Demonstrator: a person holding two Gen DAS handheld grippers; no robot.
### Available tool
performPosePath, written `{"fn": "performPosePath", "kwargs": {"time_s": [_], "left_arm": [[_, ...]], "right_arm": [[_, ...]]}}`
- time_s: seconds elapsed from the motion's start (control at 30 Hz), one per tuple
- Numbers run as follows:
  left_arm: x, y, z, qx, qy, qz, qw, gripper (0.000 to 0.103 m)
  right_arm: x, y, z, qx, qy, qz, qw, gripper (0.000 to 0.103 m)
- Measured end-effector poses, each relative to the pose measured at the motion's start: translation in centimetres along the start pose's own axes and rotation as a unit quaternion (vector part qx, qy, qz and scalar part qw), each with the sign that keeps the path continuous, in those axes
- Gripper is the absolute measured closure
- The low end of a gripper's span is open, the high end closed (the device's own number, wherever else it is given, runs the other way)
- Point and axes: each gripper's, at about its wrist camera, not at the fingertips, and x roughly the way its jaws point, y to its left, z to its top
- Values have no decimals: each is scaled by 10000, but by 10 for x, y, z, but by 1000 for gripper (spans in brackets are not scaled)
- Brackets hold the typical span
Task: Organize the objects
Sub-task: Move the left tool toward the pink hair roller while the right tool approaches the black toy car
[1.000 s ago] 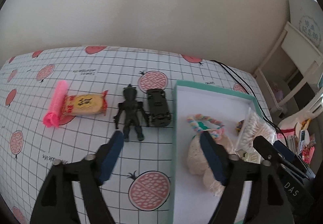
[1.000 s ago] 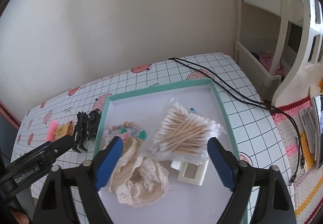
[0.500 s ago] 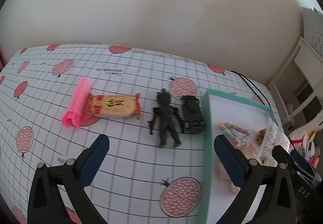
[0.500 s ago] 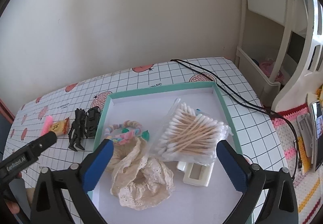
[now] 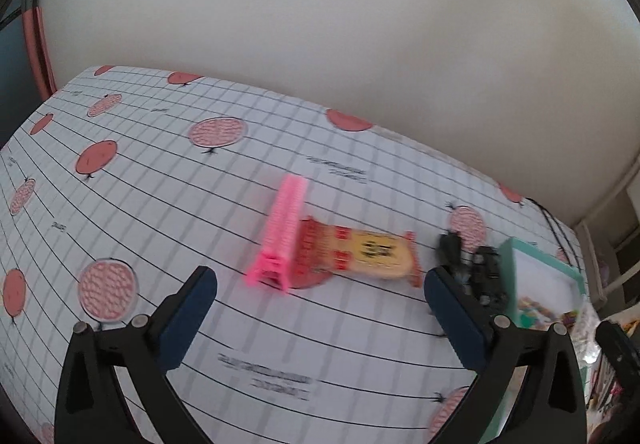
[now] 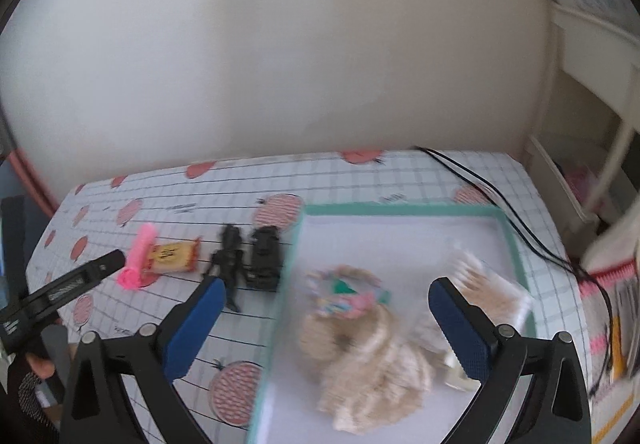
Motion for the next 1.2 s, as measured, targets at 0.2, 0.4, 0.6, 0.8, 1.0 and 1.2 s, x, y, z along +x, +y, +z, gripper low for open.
{"fn": "performPosePath", "kwargs": {"time_s": [0.2,0.4,0.6,0.8,1.0,1.2], "left_arm": [[8,13,6,131,44,138,9998,0],[14,9,8,245,112,200,9994,0],[26,14,16,312,152,245,9991,0],[40,19,19,272,242,231,9991,9],[57,11,20,485,370,177,9980,17],[64,6,22,562,369,180,9976,23]], "right_arm": [[18,39,12,-441,95,394,9982,0],[48,62,12,-819,414,445,9948,16],[80,65,13,-825,770,447,9926,34],[106,64,12,-762,1065,369,9907,49],[123,63,15,-740,1245,200,9893,49],[134,64,18,-675,1392,113,9879,50]]}}
